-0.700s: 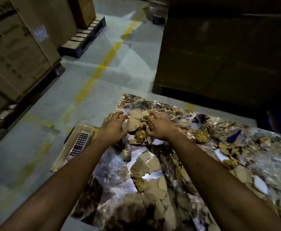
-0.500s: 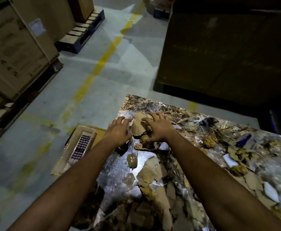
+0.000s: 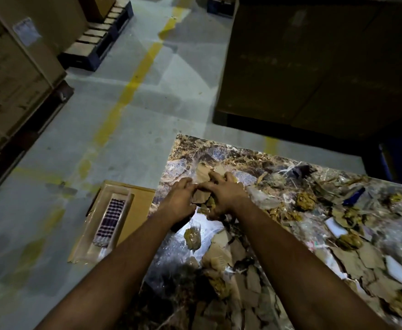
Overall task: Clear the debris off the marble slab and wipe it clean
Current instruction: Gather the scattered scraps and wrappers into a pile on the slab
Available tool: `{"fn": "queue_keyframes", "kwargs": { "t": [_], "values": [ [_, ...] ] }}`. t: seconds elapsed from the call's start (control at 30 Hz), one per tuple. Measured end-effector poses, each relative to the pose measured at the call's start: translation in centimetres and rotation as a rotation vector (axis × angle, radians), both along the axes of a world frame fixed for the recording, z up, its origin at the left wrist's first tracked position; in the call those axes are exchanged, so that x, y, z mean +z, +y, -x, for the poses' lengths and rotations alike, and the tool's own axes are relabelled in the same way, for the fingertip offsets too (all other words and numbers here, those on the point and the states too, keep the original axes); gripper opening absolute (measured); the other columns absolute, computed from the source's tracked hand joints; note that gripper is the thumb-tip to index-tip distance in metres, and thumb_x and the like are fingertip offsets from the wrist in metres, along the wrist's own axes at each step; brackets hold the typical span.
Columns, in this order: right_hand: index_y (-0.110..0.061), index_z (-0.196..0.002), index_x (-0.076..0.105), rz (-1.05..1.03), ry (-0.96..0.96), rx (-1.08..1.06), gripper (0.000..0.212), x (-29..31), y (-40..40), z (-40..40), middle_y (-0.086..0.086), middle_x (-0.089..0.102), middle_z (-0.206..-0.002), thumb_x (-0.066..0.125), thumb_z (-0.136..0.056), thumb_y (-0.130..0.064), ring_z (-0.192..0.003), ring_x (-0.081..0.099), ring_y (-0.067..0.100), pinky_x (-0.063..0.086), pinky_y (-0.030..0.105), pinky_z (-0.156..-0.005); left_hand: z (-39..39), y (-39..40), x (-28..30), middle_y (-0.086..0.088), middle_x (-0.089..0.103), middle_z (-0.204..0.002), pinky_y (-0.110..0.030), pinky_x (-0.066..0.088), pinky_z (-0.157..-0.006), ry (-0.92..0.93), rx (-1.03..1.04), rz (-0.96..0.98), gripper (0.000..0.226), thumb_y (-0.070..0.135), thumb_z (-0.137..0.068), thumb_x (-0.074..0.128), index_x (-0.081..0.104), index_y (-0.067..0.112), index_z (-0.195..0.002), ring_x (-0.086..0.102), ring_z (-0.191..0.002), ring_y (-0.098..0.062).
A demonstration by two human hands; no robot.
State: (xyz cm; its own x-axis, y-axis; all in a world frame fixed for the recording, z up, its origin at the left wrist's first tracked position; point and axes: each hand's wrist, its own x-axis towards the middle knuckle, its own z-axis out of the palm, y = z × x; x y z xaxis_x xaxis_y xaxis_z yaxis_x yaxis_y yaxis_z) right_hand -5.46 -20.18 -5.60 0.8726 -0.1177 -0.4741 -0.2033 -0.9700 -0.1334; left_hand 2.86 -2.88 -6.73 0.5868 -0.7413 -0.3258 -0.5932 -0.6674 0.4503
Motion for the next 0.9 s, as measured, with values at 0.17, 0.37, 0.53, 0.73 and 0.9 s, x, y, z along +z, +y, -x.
{"fn": "queue_keyframes", "kwargs": {
  "t": [0.17, 0.37, 0.53, 0.73, 0.9],
  "values": [
    [-0.034, -0.128, 0.061, -0.14, -0.164, -0.071, 0.054, -0.5, -0.9, 0.9, 0.004, 0.048, -0.132, 0.077, -0.076, -0.028, -0.121, 0.042, 0.038, 0.05, 0.04, -0.085, 1.9, -0.8, -0.1, -0.01, 0.029, -0.157, -0.035, 0.037, -0.111, 0.088, 0.005, 0.117, 0.066, 0.012, -0.086, 0.07, 0.046, 0.016, -0.147, 0.04, -0.138, -0.03],
    [-0.018, -0.105, 0.074, -0.357, -0.552, -0.178, 0.04, 2.4, -2.7, 3.2, 0.007, 0.059, -0.111, 0.085, -0.067, -0.012, -0.1, 0.06, 0.025, 0.054, 0.034, -0.087, 4.4, -2.6, 3.2, -0.011, 0.04, -0.148, -0.023, 0.04, -0.095, 0.016, 0.023, 0.328, 0.068, 0.01, -0.083, 0.073, 0.048, 0.014, -0.147, 0.053, -0.122, -0.027],
    [-0.017, -0.093, 0.074, -0.428, -0.83, -0.246, 0.028, 7.8, -5.0, 8.9, 0.002, 0.062, -0.104, 0.083, -0.069, -0.006, -0.097, 0.059, 0.015, 0.041, 0.014, -0.082, 8.7, -4.4, 7.5, -0.008, 0.048, -0.14, -0.016, 0.044, -0.096, -0.054, 0.023, 0.561, 0.062, 0.008, -0.078, 0.076, 0.059, 0.012, -0.137, 0.057, -0.115, -0.019],
    [-0.014, -0.112, 0.069, -0.445, -0.892, -0.32, 0.046, 7.5, -9.2, 22.1, 0.004, 0.056, -0.12, 0.085, -0.069, -0.008, -0.115, 0.055, 0.019, 0.045, 0.019, -0.096, 19.3, -8.1, 8.4, -0.005, 0.044, -0.147, -0.027, 0.042, -0.107, -0.03, -0.066, 0.633, 0.059, 0.022, -0.087, 0.067, 0.051, 0.015, -0.143, 0.044, -0.134, -0.015],
    [-0.019, -0.141, 0.054, -0.386, -0.637, -0.431, 0.068, 2.0, -11.5, 32.2, 0.014, 0.037, -0.152, 0.078, -0.081, -0.039, -0.144, 0.034, 0.03, 0.041, 0.048, -0.112, 27.2, -11.7, 3.7, 0.002, 0.024, -0.164, -0.031, 0.026, -0.12, 0.044, -0.185, 0.338, 0.066, 0.026, -0.099, 0.056, 0.027, 0.025, -0.158, 0.02, -0.149, -0.012]
  ]
}}
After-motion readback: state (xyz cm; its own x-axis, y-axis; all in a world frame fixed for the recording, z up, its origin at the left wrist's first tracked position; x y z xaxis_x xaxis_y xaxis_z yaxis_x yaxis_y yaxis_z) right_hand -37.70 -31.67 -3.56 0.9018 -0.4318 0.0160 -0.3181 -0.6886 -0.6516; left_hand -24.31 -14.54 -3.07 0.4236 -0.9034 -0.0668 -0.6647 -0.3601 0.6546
